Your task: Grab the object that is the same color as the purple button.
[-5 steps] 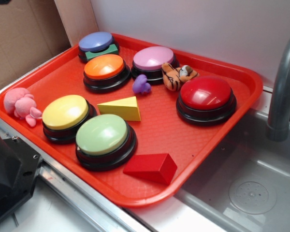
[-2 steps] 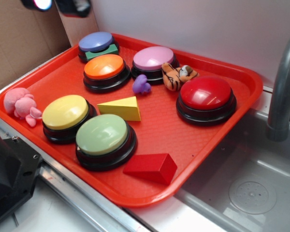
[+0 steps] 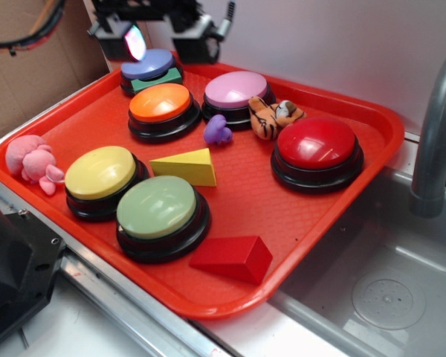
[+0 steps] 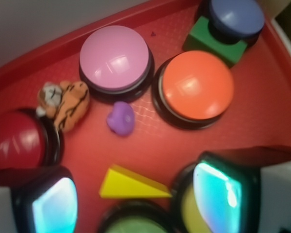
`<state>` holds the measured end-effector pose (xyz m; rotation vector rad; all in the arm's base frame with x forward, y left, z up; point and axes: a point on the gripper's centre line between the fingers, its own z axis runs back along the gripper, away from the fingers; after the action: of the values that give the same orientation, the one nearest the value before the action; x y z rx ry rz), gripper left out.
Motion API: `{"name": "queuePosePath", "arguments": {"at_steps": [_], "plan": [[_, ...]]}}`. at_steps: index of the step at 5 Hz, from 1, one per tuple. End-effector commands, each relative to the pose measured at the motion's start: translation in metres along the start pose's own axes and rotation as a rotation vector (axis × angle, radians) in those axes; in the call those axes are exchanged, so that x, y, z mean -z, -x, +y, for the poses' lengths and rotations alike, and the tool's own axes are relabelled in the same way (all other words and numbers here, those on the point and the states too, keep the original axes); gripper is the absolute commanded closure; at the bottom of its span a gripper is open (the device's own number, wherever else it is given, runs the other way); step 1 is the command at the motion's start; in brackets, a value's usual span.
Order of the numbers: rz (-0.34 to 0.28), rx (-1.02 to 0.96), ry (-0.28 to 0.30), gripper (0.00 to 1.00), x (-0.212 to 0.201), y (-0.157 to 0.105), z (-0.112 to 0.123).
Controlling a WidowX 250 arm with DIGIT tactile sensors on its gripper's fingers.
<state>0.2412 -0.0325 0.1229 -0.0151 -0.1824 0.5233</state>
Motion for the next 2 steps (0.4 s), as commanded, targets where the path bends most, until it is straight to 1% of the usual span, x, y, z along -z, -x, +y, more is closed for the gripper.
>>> {"name": "queuePosePath", "arguments": {"at_steps": [1,2], "plan": [[-0.087,-0.236,-0.012,0.0,0.035,-0.016,-0.006],[-0.097,-0.359,-0.007,0.0,0.052,-0.018,-0.003]]}}
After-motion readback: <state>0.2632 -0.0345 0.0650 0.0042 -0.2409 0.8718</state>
